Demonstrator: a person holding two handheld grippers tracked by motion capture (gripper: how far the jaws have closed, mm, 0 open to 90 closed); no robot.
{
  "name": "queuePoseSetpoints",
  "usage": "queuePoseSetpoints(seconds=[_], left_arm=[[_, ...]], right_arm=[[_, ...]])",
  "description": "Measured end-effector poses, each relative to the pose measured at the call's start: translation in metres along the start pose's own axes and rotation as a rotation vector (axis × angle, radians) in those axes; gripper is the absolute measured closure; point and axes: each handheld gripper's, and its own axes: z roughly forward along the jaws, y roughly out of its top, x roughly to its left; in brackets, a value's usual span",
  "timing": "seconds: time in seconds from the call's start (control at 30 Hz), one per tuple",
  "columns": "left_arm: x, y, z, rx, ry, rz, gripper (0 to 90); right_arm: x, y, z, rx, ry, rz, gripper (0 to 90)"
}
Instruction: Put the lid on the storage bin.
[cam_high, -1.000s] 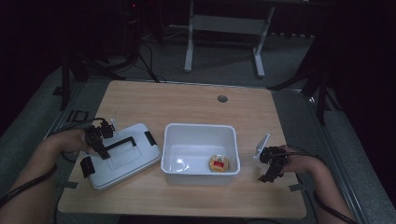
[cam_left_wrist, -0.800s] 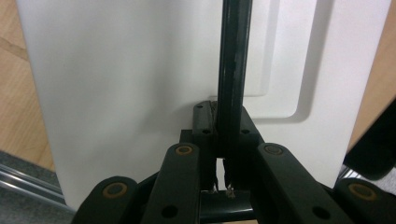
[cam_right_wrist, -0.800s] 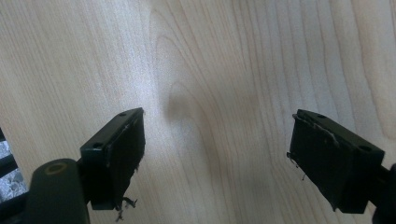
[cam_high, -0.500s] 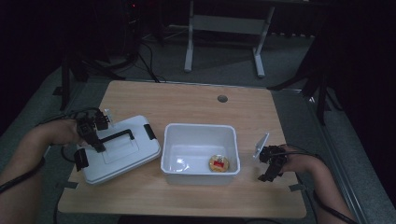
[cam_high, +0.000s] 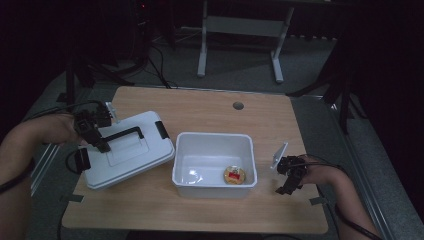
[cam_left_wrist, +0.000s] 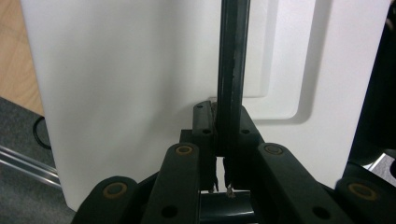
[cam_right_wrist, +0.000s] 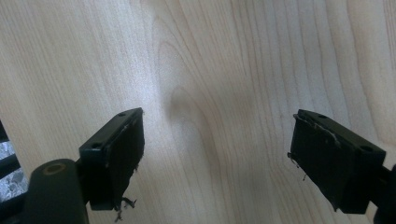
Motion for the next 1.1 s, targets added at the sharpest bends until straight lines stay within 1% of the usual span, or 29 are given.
queuePoseSetpoints(seconds=[0.03,0.1,0.17,0.2,0.23,0.3,0.33,0.4,0.47,0.53,0.57,0.6,0.67,0.7,0.73,0.87,0.9,0.97,1.0,1.03,1.1], left_arm=[[-0.001,0.002,-0.002,0.0,-0.007,0.01,83.5],[-0.004,0.008,-0.004,-0.006,-0.003,0.023,83.5],[-0.007,0.015,-0.005,-0.016,-0.013,0.045,83.5],[-0.007,0.015,-0.005,-0.016,-0.013,0.045,83.5],[-0.01,0.023,-0.006,-0.023,-0.024,0.067,83.5],[-0.014,0.031,-0.006,-0.036,-0.034,0.091,83.5],[-0.015,0.036,-0.006,-0.041,-0.051,0.105,83.5],[-0.018,0.044,-0.005,-0.041,-0.043,0.121,83.5],[-0.021,0.054,-0.004,-0.025,-0.044,0.145,83.5],[-0.023,0.062,-0.003,-0.021,-0.047,0.157,83.5],[-0.025,0.068,-0.003,-0.018,-0.034,0.172,83.5],[-0.026,0.071,-0.003,-0.018,-0.035,0.179,83.5],[-0.029,0.079,-0.003,-0.031,-0.043,0.192,83.5],[-0.029,0.079,-0.003,-0.031,-0.043,0.192,83.5],[-0.033,0.088,-0.002,-0.034,-0.051,0.21,83.5],[-0.04,0.105,0.001,-0.009,-0.055,0.248,83.5],[-0.041,0.108,0.002,-0.011,-0.052,0.256,83.5],[-0.044,0.115,0.001,-0.015,-0.06,0.264,83.5],[-0.045,0.118,0.0,-0.017,-0.057,0.276,83.5],[-0.046,0.121,0.0,-0.02,-0.066,0.281,83.5],[-0.05,0.128,-0.001,-0.024,-0.066,0.295,83.5]], right_arm=[[0.0,0.0,0.0,0.002,0.0,-0.001,17.4],[0.0,0.0,0.0,-0.001,0.002,0.002,17.4],[0.001,0.0,0.0,-0.004,0.001,-0.002,17.4],[0.001,0.0,0.0,-0.004,0.002,0.001,17.4],[0.001,-0.001,0.0,-0.004,0.001,0.003,17.4],[0.001,-0.001,0.0,-0.004,0.002,0.003,17.4],[0.002,-0.001,0.0,-0.003,0.001,0.002,17.4],[0.002,-0.001,-0.001,-0.004,0.002,0.001,17.4],[0.002,0.0,-0.001,-0.005,0.0,0.0,17.4],[0.002,0.0,-0.001,-0.006,-0.003,-0.004,17.4],[0.002,0.0,-0.002,-0.008,-0.003,-0.004,17.4],[0.003,0.001,-0.002,-0.01,-0.003,-0.005,17.4],[0.003,0.001,-0.002,-0.013,-0.003,-0.006,17.4],[0.003,0.001,-0.002,-0.013,-0.003,-0.006,17.4],[0.003,0.001,-0.002,-0.014,-0.003,-0.007,17.4],[0.004,-0.001,-0.001,-0.011,-0.002,-0.006,17.4],[0.004,-0.001,-0.001,-0.012,-0.003,-0.006,17.4],[0.004,-0.002,-0.001,-0.012,-0.002,-0.003,17.4],[0.004,-0.003,-0.001,-0.012,-0.003,-0.001,17.4],[0.004,-0.003,-0.001,-0.012,-0.003,-0.001,17.4],[0.004,-0.004,-0.001,-0.014,-0.001,0.0,17.4]])
